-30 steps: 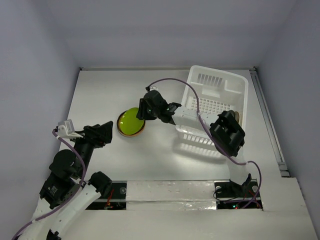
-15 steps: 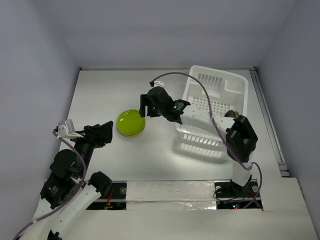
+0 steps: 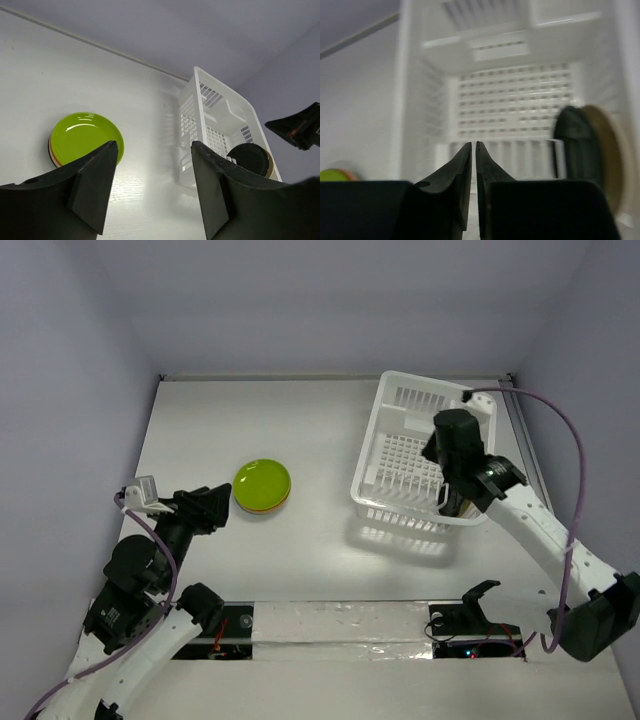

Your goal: Unload the plates from the dish rack

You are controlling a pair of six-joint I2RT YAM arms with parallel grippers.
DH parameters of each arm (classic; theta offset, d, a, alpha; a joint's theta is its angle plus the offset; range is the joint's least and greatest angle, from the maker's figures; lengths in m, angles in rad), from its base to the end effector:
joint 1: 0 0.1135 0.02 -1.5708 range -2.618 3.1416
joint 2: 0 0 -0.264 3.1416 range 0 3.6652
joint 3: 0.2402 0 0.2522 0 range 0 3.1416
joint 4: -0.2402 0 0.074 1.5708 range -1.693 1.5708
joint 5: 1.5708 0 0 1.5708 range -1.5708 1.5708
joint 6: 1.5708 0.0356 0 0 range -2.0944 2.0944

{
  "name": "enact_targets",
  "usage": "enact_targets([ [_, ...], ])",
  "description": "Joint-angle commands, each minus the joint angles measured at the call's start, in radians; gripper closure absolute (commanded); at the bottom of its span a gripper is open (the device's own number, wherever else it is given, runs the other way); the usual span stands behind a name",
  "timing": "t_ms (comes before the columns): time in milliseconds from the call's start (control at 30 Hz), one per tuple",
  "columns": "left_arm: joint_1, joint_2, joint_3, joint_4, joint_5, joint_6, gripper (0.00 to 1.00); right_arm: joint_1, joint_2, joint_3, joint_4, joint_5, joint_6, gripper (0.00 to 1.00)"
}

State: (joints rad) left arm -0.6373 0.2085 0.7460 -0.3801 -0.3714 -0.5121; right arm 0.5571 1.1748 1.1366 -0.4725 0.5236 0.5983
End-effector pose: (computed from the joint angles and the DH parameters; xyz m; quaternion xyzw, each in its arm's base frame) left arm 0.0457 -0.0177 0.3619 -0.1002 0.6457 -0.3057 0.6925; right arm 0.2273 0.1206 0.3564 0.1480 0.8305 0.0796 0.5310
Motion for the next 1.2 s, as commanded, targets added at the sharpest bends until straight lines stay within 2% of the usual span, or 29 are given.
enact_targets([
  [0,0.007,0.043,-0.011,0.063,0.061,0.03,0.44,-0.104,-0.058,-0.008,-0.211,0.093,-0.015,0.84],
  [67,0.016,0.052,-0.013,0.07,0.078,0.037,0.48,-0.135,-0.037,0.015,-0.297,0.151,0.003,0.81],
  [100,0.016,0.058,-0.013,0.075,0.094,0.038,0.49,-0.147,-0.032,0.023,-0.346,0.156,0.003,0.75],
  [233,0.016,0.071,-0.014,0.083,0.12,0.047,0.5,-0.222,0.0,0.019,-0.4,0.15,-0.002,0.64],
  [333,0.016,0.069,-0.016,0.086,0.131,0.05,0.5,-0.264,0.017,-0.006,-0.364,0.093,-0.048,0.63],
  [467,0.016,0.058,-0.016,0.087,0.132,0.052,0.5,-0.298,0.045,-0.032,-0.357,0.124,-0.057,0.64],
  [667,0.016,0.055,-0.017,0.089,0.135,0.052,0.5,-0.307,0.089,-0.051,-0.305,0.058,-0.086,0.66],
  [833,0.016,0.058,-0.017,0.089,0.135,0.05,0.5,-0.307,0.138,-0.032,-0.293,0.053,-0.1,0.72],
  [1033,0.025,0.054,-0.016,0.09,0.14,0.052,0.5,-0.307,0.175,0.028,-0.367,0.105,-0.147,0.9],
  [1167,0.034,0.048,-0.019,0.095,0.149,0.052,0.5,-0.287,0.163,0.071,-0.393,0.153,-0.208,0.99],
])
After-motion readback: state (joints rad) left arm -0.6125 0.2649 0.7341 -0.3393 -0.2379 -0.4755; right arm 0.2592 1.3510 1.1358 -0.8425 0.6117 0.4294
